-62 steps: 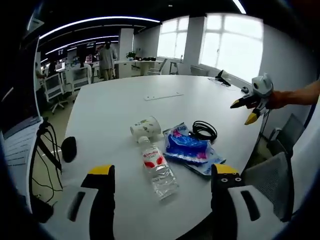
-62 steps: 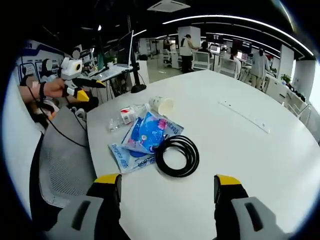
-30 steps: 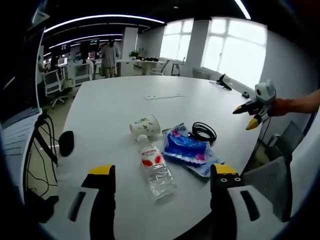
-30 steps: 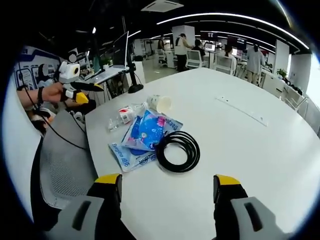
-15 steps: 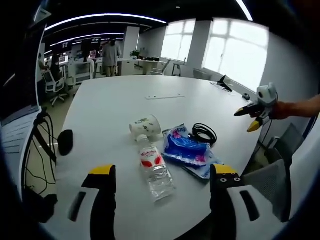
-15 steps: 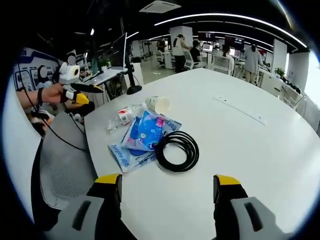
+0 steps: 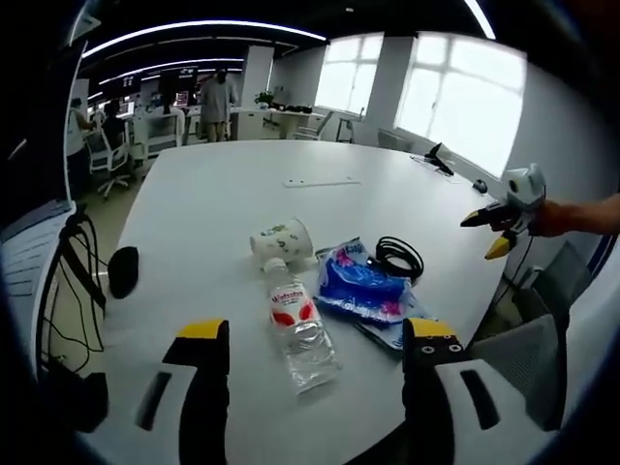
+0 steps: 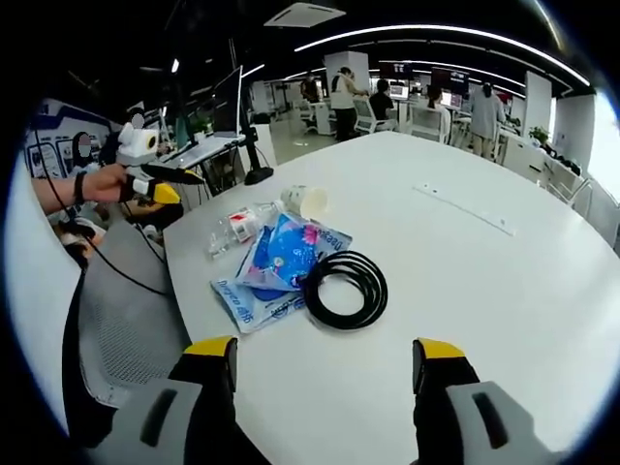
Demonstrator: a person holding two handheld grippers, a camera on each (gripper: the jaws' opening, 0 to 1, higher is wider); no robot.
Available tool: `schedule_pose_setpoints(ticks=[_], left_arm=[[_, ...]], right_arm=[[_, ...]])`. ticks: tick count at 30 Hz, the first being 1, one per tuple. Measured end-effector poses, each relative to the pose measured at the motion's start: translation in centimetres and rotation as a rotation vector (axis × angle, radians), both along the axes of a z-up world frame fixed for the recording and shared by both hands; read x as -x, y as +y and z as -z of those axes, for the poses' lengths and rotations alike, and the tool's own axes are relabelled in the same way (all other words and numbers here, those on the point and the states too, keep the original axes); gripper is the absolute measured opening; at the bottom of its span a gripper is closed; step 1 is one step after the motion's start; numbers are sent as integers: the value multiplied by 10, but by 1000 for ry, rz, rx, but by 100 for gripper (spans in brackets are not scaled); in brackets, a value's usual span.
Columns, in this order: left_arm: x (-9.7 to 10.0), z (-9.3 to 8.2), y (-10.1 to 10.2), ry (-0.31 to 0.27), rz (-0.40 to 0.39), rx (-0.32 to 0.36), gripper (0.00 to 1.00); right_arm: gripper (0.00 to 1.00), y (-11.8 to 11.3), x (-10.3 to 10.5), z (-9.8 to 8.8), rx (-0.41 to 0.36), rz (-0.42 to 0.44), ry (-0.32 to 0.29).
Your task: Arrange the tabletop items into an orderly group along one side of the table until the central work area is clear of visible clutter.
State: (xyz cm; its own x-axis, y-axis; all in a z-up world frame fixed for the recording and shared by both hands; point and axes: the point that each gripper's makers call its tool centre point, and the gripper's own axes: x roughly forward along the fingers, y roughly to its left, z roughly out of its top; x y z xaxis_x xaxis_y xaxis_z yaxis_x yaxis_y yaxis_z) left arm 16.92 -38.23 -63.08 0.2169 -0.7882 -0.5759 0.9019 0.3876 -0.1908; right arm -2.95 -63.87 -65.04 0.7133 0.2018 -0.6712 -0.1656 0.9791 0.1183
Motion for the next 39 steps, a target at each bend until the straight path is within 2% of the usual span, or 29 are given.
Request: schedule_pose_setpoints(ticks=[25, 34, 39], left_arm=[[-21, 32, -26, 43, -72, -94, 70], [-36, 48, -31, 129, -178, -138, 67], [-35, 52, -37, 160, -218, -170, 64]], right_arm=[[75, 6, 7, -3, -8, 23, -11], [76, 5, 7, -13, -6, 30, -37], [76, 7, 6, -16, -9, 36, -45]])
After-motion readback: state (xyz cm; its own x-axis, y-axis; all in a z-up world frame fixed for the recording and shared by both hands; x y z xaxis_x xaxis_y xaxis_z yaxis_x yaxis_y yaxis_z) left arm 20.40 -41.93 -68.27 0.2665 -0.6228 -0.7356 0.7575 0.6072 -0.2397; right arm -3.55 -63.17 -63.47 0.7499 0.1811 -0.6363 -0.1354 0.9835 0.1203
